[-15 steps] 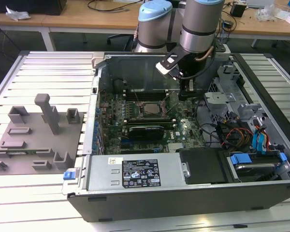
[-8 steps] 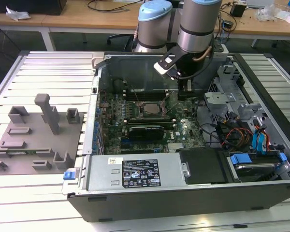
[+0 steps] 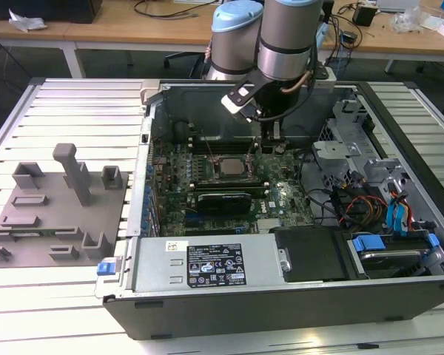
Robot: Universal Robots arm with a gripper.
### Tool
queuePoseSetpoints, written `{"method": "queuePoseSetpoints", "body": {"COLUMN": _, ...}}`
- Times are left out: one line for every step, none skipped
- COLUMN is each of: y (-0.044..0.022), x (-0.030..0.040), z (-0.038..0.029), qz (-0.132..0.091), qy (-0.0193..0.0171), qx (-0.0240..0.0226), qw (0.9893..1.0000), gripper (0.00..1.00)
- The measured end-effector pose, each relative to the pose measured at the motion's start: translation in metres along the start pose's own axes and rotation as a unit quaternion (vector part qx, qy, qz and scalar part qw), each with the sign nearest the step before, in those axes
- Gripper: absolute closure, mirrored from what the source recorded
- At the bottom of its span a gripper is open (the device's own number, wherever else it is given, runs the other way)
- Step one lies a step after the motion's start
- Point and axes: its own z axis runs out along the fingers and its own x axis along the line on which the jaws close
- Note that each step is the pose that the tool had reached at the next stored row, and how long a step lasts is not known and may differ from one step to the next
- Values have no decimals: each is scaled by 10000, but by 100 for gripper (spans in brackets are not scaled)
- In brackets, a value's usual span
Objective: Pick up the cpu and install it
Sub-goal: 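Close the cpu cover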
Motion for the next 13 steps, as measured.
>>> {"method": "queuePoseSetpoints", "body": {"y": -4, "x": 1, "z": 0, "qz": 0, "qy": 0, "qx": 0, "qw": 10000, "gripper": 89}}
{"method": "queuePoseSetpoints", "body": {"y": -7, "x": 1, "z": 0, "qz": 0, "qy": 0, "qx": 0, "qw": 10000, "gripper": 89}}
{"method": "queuePoseSetpoints", "body": {"y": -7, "x": 2, "z": 0, "qz": -1, "qy": 0, "qx": 0, "qw": 10000, "gripper": 89}}
{"method": "queuePoseSetpoints", "body": {"y": -8, "x": 2, "z": 0, "qz": -1, "qy": 1, "qx": 0, "qw": 10000, "gripper": 89}}
{"method": "queuePoseSetpoints", "body": {"y": -8, "x": 2, "z": 0, "qz": -1, "qy": 0, "qx": 0, "qw": 10000, "gripper": 89}}
{"method": "queuePoseSetpoints", "body": {"y": -9, "x": 2, "z": 0, "qz": 0, "qy": 0, "qx": 0, "qw": 10000, "gripper": 89}}
{"method": "queuePoseSetpoints", "body": {"y": -9, "x": 2, "z": 0, "qz": 0, "qy": 0, "qx": 0, "qw": 10000, "gripper": 89}}
{"method": "queuePoseSetpoints", "body": {"y": -10, "x": 2, "z": 0, "qz": 0, "qy": 0, "qx": 0, "qw": 10000, "gripper": 89}}
{"method": "queuePoseSetpoints", "body": {"y": -10, "x": 2, "z": 0, "qz": 0, "qy": 0, "qx": 0, "qw": 10000, "gripper": 89}}
{"method": "queuePoseSetpoints", "body": {"y": -10, "x": 2, "z": 0, "qz": -1, "qy": 0, "qx": 0, "qw": 10000, "gripper": 89}}
{"method": "queuePoseSetpoints", "body": {"y": -14, "x": 1, "z": 0, "qz": 1, "qy": 0, "qx": 0, "qw": 10000, "gripper": 89}}
{"method": "queuePoseSetpoints", "body": {"y": -18, "x": 1, "z": 0, "qz": 1, "qy": 0, "qx": 0, "qw": 10000, "gripper": 89}}
{"method": "queuePoseSetpoints", "body": {"y": -25, "x": 1, "z": -1, "qz": 0, "qy": 0, "qx": 0, "qw": 10000, "gripper": 89}}
